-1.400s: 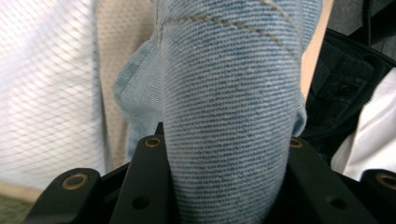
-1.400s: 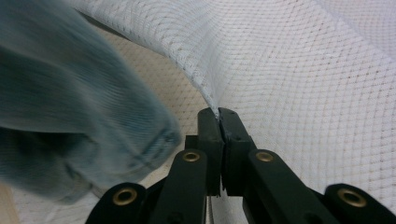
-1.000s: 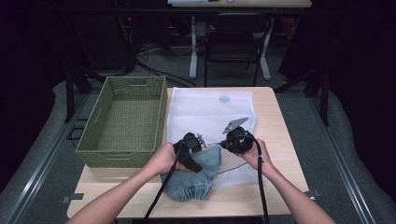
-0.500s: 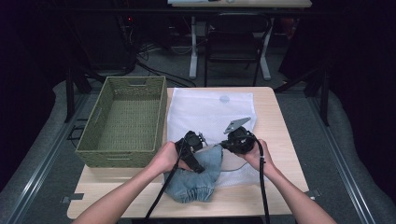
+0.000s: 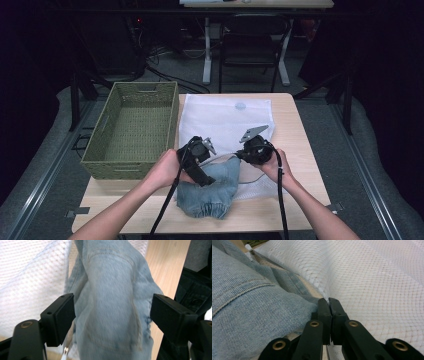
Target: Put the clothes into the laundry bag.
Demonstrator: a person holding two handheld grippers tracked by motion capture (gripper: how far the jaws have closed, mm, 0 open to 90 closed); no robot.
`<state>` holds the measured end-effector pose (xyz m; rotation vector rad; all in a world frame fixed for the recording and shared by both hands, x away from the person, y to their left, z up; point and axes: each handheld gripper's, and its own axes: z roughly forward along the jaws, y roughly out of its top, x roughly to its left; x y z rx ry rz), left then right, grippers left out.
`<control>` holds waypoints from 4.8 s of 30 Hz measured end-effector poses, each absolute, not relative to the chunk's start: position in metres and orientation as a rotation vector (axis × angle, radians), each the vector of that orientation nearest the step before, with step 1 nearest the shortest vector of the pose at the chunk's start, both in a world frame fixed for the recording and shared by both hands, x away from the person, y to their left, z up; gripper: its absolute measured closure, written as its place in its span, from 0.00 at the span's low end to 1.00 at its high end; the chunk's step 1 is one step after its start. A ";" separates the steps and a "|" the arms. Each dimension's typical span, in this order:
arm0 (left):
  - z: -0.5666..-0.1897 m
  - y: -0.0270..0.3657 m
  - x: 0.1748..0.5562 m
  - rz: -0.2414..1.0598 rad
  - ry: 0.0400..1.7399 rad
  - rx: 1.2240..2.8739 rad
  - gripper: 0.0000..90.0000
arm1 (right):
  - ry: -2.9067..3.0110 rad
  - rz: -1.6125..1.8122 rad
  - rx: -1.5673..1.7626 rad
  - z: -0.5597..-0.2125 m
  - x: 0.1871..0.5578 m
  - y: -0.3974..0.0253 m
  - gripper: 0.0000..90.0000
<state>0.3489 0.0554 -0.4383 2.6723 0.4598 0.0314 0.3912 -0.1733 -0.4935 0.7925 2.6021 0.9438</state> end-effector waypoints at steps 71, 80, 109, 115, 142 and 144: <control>-0.497 0.091 0.358 0.035 0.776 2.463 0.18 | 2.599 1.056 0.819 -0.481 0.383 -0.169 0.99; -0.520 0.087 0.361 -0.080 0.714 2.441 0.33 | 2.611 1.036 0.821 -0.483 0.382 -0.167 0.98; -0.501 0.082 0.349 0.101 0.777 2.197 0.82 | 2.579 1.201 0.820 -0.463 0.373 -0.164 0.99; -0.508 0.068 0.358 0.156 0.813 2.152 0.81 | 2.575 1.222 0.812 -0.461 0.372 -0.164 0.99; -0.517 0.070 0.349 0.178 0.737 2.287 0.30 | 2.607 1.124 0.838 -0.478 0.377 -0.167 0.98; -0.524 0.067 0.352 0.165 0.729 2.280 0.37 | 2.613 1.118 0.833 -0.480 0.378 -0.166 0.98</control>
